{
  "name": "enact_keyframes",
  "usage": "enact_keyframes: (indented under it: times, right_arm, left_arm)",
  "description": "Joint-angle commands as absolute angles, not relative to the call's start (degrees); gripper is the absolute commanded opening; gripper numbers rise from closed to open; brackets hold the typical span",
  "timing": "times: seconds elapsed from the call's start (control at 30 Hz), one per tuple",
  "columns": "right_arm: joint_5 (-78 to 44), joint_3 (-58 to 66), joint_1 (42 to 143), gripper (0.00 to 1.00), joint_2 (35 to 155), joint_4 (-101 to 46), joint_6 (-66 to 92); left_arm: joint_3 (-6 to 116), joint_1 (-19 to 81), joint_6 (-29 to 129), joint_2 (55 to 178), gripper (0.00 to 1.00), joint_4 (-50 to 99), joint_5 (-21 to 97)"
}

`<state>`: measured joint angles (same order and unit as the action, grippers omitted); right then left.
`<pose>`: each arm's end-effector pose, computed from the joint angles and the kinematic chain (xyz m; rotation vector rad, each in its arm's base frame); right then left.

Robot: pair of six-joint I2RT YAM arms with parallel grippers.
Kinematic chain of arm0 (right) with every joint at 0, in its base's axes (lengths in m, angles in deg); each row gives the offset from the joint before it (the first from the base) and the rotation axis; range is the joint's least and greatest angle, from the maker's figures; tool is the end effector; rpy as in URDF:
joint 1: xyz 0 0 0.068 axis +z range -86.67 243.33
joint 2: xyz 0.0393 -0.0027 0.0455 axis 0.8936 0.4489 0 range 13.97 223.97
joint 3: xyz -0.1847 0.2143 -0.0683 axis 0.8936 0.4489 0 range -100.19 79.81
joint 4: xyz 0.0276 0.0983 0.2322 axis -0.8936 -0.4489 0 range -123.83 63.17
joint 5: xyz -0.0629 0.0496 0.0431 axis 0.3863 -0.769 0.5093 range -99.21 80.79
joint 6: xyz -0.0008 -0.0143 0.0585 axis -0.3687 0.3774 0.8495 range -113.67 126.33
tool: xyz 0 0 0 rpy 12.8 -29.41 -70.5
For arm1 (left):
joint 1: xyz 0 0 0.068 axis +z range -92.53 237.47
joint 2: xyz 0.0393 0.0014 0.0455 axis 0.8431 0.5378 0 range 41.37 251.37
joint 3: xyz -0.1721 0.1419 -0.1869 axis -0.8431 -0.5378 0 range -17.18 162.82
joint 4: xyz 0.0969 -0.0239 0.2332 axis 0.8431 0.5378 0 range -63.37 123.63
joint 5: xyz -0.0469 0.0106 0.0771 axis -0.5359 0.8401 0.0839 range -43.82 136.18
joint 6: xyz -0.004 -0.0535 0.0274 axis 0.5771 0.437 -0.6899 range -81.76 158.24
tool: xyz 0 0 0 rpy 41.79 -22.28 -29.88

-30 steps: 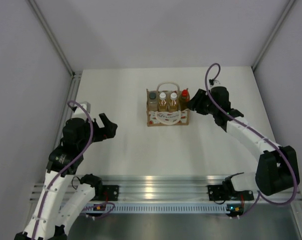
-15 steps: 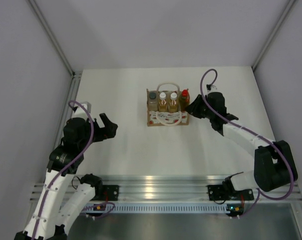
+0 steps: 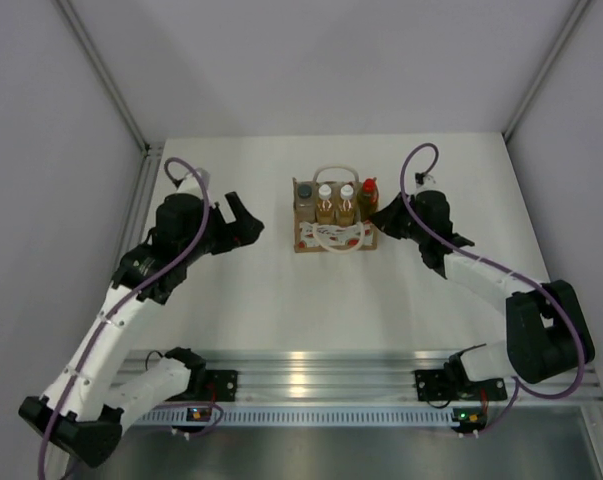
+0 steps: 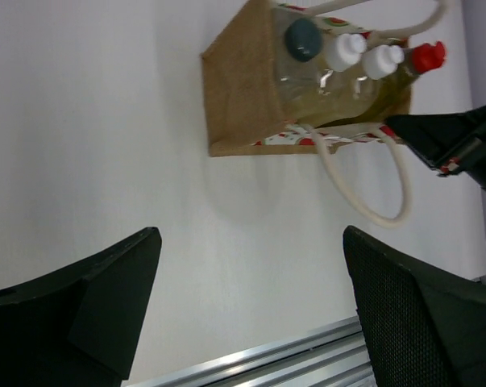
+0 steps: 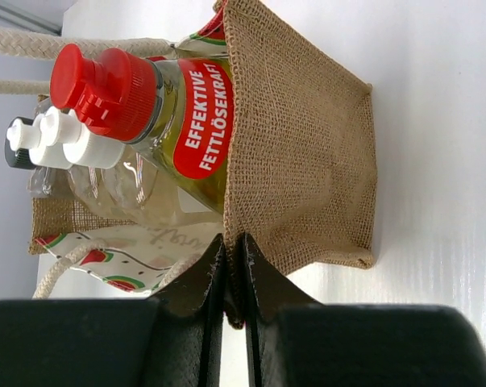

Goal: Take the personal care products out of the canvas bag

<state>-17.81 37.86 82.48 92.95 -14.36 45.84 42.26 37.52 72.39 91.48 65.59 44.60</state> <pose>0.2798 0.1041 0.2473 0.2693 2.0695 0.7929 0.1551 -0.0575 0.3695 -0.2480 2.1300 -0.5937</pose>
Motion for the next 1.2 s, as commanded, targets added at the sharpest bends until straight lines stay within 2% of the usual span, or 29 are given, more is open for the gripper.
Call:
enact_keyframes:
  times: [0.0,0.07,0.2,0.4,0.57,0.67,0.7,0.97,1.17]
  right_arm:
    - [-13.87,40.26,83.28,0.0,95.18,-15.76,44.83]
    - [-13.52,40.44,83.28,0.0,95.27,-15.15,45.0]
    - [-14.13,40.7,83.19,0.0,95.18,-13.83,45.09]
    - [-15.53,42.19,83.28,0.0,93.78,-10.93,47.11]
    - [-16.58,42.46,83.28,0.0,92.98,-9.87,47.64]
    - [-18.69,41.93,83.19,0.0,93.42,-9.26,47.81]
    - [-18.96,42.02,83.1,0.0,93.34,-8.82,48.16]
    - [-19.58,41.67,83.1,0.0,93.25,-7.76,49.31]
    - [-20.72,41.84,83.19,0.0,93.42,-6.97,49.75]
  left_arm:
    - [51.62,27.0,74.98,98.22,0.99,59.5,54.12]
    - [57.4,19.02,74.36,102.78,0.99,59.5,58.29]
    - [68.55,9.93,69.81,118.31,0.99,59.59,65.68]
    - [83.08,6.76,66.72,136.26,0.99,59.59,67.19]
    - [94.95,5.79,66.01,146.65,0.99,59.59,70.25]
    - [98.47,5.61,66.63,152.01,0.94,59.51,72.8]
    - [99.44,5.61,66.63,152.98,0.87,59.59,72.9]
    - [105.42,5.35,65.66,160.45,0.63,59.42,76.06]
    - [107.97,5.35,63.64,163.45,0.62,58.36,77.64]
